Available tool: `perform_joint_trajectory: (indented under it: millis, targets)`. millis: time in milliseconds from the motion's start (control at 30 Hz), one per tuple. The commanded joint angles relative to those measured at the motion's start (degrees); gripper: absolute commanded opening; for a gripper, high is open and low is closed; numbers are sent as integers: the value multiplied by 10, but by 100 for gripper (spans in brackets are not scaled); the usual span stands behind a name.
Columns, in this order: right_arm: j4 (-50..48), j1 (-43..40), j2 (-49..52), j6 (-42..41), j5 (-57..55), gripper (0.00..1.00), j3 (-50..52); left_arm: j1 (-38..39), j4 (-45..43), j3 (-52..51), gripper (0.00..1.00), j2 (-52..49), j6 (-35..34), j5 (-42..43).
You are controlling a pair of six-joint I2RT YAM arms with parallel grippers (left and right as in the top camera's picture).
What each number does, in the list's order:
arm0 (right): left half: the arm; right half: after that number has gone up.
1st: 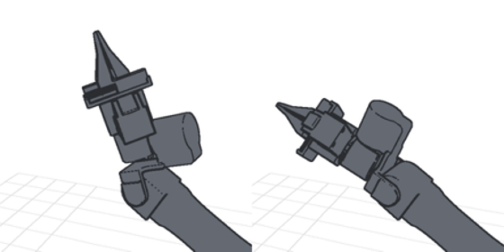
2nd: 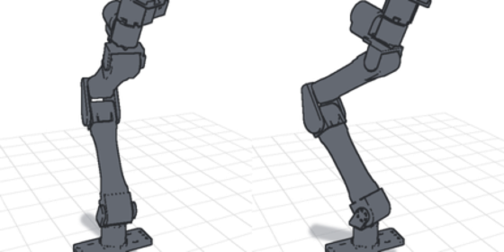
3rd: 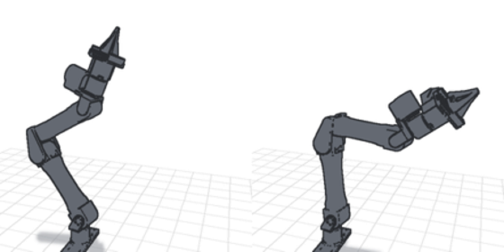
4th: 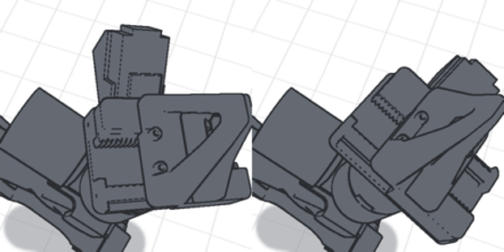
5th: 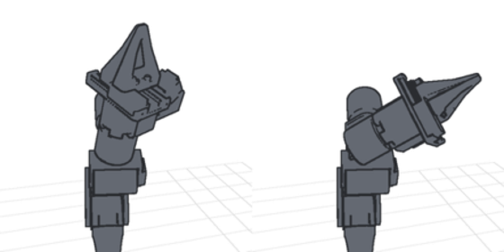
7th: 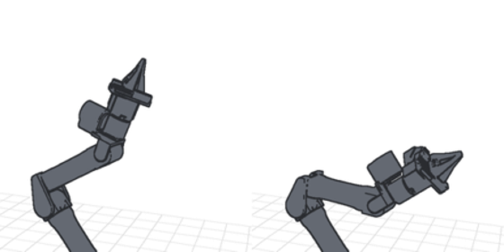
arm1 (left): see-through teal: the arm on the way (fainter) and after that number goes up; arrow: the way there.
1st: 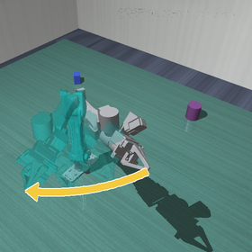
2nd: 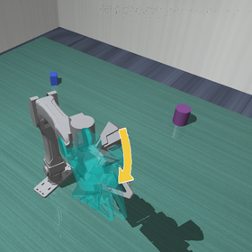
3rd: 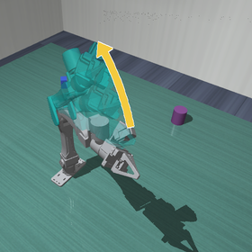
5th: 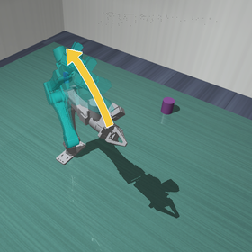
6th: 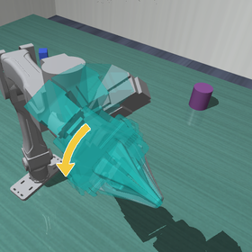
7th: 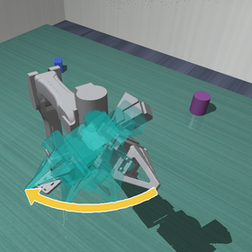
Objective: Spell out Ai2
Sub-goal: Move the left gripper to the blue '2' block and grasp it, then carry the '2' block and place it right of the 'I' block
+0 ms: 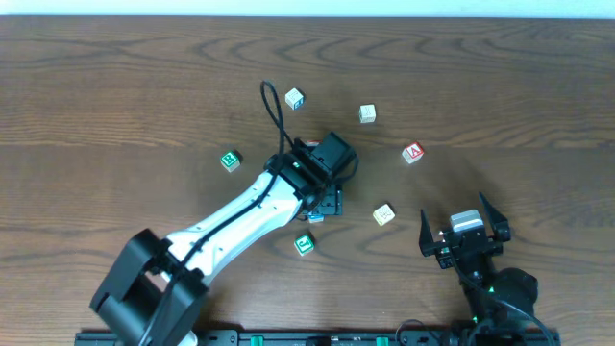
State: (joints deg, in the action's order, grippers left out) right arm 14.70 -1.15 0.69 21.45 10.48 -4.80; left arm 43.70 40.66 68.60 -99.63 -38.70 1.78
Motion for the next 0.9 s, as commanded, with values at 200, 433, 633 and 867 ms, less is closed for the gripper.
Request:
perform_joint_trajectory:
  millis: [200,433,633,867]
  targets:
    - [0,3,-4,4,-1,99,2,7,-8,-6,82,-70,-58,55]
    - [0,3,-4,4,-1,99,2,7,-12,-6,70,-85,-82,57]
    - [0,3,-4,5,-1,99,2,7,-20,-6,57,-101,-91,54]
    - [0,3,-4,4,-1,99,2,7,-28,-6,49,-106,-91,48]
